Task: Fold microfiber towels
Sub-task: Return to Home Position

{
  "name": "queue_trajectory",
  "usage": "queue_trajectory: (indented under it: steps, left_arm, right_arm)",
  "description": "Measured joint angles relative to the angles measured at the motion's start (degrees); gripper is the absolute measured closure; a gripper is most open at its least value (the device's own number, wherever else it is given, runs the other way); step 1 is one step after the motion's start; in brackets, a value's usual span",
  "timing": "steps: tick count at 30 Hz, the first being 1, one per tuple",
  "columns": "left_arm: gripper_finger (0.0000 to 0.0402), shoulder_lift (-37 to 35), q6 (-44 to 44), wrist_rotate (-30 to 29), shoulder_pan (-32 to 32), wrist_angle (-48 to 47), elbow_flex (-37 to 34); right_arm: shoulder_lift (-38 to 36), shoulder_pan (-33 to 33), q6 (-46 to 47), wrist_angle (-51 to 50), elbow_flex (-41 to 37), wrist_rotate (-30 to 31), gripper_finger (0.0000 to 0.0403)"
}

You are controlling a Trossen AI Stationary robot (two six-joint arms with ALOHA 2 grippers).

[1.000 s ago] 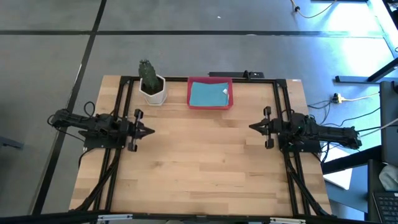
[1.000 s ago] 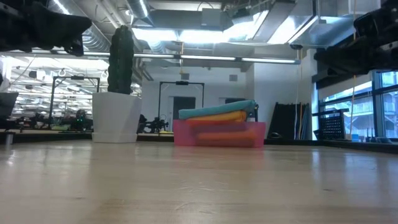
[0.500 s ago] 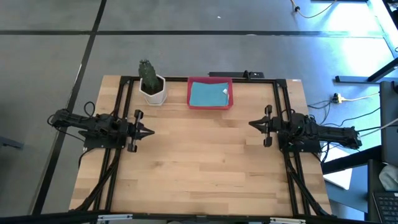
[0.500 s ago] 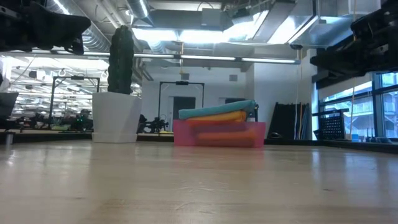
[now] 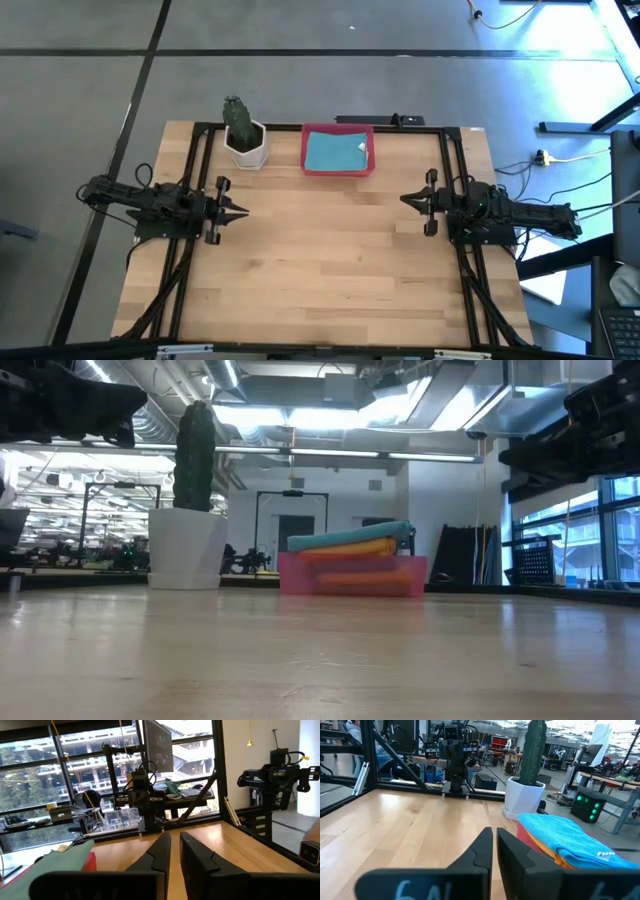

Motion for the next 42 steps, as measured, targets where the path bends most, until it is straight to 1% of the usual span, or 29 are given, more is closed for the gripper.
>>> queue_trajectory:
  steps: [21, 35, 42]
  left_arm:
    - [0.0401, 0.0, 0.0, -0.02, 0.0, 0.02, 0.0]
    - [0.0376, 0.0, 0.02, -0.04, 0.0, 0.0, 0.0]
    - [0.037, 0.0, 0.02, -0.02, 0.0, 0.0, 0.0]
  right_arm:
    - [0.0, 0.0, -0.04, 0.0, 0.0, 0.02, 0.0375]
    - [-0.02, 0.0, -0.04, 0.0, 0.02, 0.02, 0.0375]
    - [-0.02, 0.01, -0.04, 0.0, 0.02, 0.02, 0.0375]
